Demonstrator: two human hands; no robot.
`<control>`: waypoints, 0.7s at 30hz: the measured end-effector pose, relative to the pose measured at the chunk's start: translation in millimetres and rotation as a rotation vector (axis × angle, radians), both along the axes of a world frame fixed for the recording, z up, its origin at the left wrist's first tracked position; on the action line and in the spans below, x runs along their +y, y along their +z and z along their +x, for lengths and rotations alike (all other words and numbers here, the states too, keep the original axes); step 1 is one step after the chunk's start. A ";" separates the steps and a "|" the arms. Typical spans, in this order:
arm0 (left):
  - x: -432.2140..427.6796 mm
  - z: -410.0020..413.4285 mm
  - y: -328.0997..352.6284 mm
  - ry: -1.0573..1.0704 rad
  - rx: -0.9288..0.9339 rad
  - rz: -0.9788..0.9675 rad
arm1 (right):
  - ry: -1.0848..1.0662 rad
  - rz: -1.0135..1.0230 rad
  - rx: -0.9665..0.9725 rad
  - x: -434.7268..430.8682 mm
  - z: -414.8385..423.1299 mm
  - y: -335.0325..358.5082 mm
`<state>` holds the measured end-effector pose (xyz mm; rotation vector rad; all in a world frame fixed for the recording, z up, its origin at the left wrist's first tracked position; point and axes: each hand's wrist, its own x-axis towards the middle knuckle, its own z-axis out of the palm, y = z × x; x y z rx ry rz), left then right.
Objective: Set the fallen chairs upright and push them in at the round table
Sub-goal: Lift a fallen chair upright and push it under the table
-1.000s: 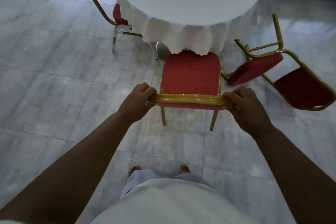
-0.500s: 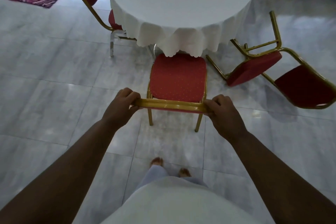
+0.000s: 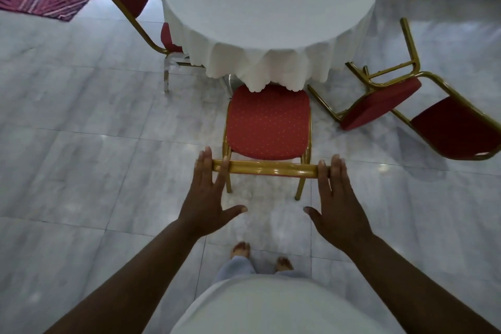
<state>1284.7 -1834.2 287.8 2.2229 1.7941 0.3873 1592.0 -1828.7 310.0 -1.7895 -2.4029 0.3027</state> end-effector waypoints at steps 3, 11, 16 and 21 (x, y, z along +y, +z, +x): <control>5.6 -0.8 2.7 -0.057 -0.008 0.009 | -0.011 -0.006 0.005 3.8 -1.7 -3.5; 55.4 -4.8 6.4 -0.064 0.028 -0.057 | 0.019 -0.015 0.033 51.4 0.1 -1.5; 96.6 -13.8 11.4 -0.077 0.069 -0.132 | 0.018 -0.046 0.025 88.7 -7.9 2.5; 133.4 -21.5 20.7 -0.104 0.119 -0.226 | 0.009 -0.098 0.011 123.0 -13.3 7.9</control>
